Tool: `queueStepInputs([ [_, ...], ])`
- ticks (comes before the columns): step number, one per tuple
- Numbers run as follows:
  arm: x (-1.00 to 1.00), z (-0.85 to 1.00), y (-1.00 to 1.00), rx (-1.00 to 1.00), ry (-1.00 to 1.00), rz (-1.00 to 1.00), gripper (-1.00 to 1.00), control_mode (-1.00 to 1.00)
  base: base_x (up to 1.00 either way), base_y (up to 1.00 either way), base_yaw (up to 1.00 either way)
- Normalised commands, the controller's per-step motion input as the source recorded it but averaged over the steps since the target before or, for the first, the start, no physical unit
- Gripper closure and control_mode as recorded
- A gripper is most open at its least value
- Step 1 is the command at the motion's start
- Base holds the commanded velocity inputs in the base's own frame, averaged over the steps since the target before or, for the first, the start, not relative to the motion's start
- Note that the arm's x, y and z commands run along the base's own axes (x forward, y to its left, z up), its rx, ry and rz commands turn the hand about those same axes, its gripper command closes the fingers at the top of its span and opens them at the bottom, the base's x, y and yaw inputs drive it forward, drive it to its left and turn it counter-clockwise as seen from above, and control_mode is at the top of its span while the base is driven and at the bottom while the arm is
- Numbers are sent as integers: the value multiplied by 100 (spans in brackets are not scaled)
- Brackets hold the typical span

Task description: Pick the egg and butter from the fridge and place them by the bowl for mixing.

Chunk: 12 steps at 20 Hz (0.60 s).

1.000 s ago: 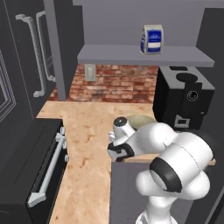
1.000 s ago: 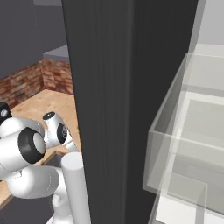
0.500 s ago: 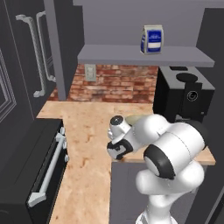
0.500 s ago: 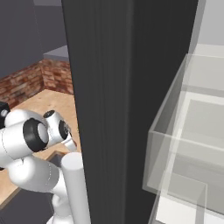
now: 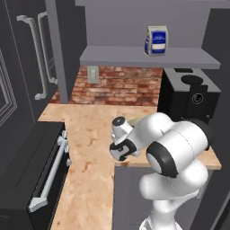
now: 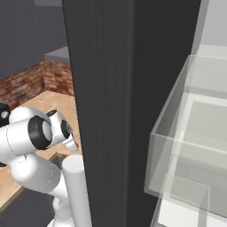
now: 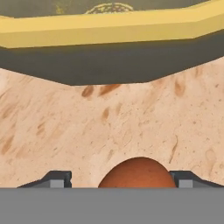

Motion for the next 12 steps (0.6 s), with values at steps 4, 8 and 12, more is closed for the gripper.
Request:
queueStepInputs([
  [4,-5,-8,-3,0,0,-1,-100,-100,0,0,0],
  [8,-5,-1,0,0,-2,0,-100,-100,0,0,0],
  [12,-7,-1,-5,0,-2,0,-100,-100,0,0,0],
])
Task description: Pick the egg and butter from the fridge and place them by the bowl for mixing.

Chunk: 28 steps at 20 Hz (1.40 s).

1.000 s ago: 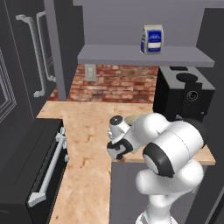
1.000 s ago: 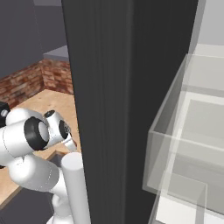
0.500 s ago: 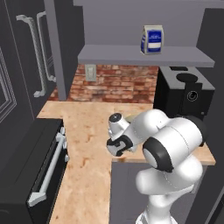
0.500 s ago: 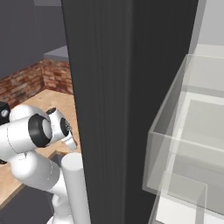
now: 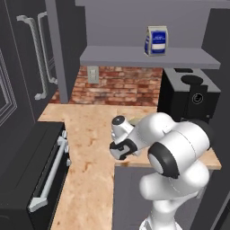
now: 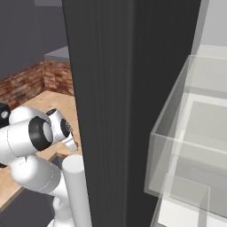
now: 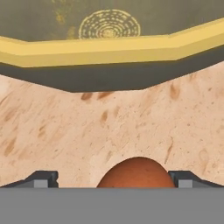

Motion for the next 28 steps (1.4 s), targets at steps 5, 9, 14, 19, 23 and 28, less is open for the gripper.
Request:
queueStepInputs([
  [5,-13,1,-5,1,0,0,-100,-100,0,0,0],
  [9,-8,10,0,3,-3,0,-100,-100,0,0,0],
  [14,0,6,-2,2,-7,0,-100,-100,0,0,0],
  [19,0,0,-4,5,-6,0,-100,-100,0,0,0],
  [23,0,0,0,8,-7,0,-100,-100,0,0,0],
  [28,-3,4,-1,5,-13,0,-100,-100,0,0,0],
])
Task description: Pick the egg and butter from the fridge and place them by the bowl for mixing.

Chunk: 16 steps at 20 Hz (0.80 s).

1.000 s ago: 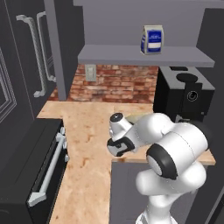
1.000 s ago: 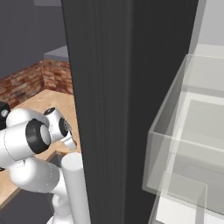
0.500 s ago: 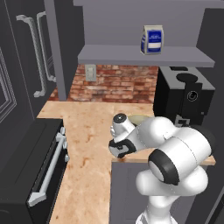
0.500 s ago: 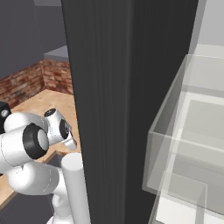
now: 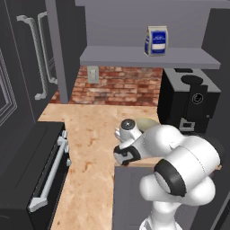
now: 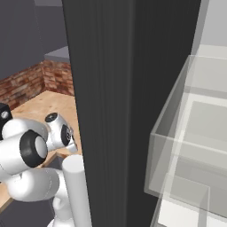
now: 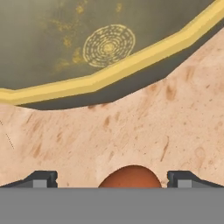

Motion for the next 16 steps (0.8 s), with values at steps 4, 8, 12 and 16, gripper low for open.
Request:
queueStepInputs([
  [4,0,5,-8,2,-15,0,-100,-100,0,0,0],
  [8,-2,18,-8,1,-16,0,-100,-100,0,0,0],
  [12,-5,34,-5,0,-12,0,-100,-100,0,0,0],
  [16,-10,42,-5,3,-9,0,-100,-100,0,0,0],
])
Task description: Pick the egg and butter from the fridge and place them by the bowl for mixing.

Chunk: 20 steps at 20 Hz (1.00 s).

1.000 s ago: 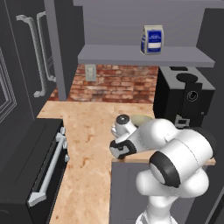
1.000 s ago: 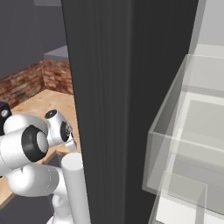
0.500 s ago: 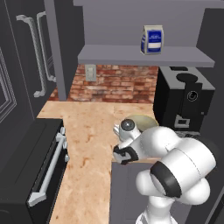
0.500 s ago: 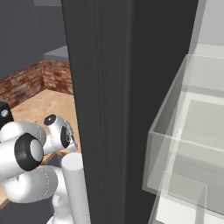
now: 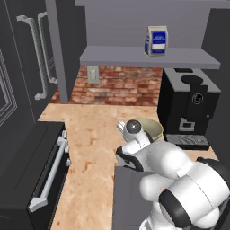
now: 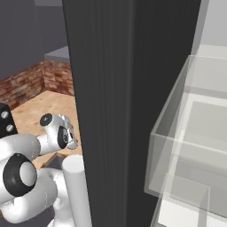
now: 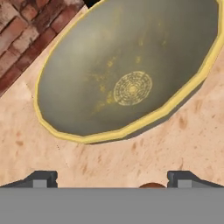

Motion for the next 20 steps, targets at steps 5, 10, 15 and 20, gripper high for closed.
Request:
queueStepInputs([
  [5,-26,33,-6,11,0,2,-100,-100,0,0,0],
  [10,-34,35,-10,5,0,7,-100,-100,0,0,0],
  [15,-44,44,-5,0,-3,13,-100,-100,0,0,0],
  [20,-43,47,-8,0,0,19,-100,-100,0,0,0],
])
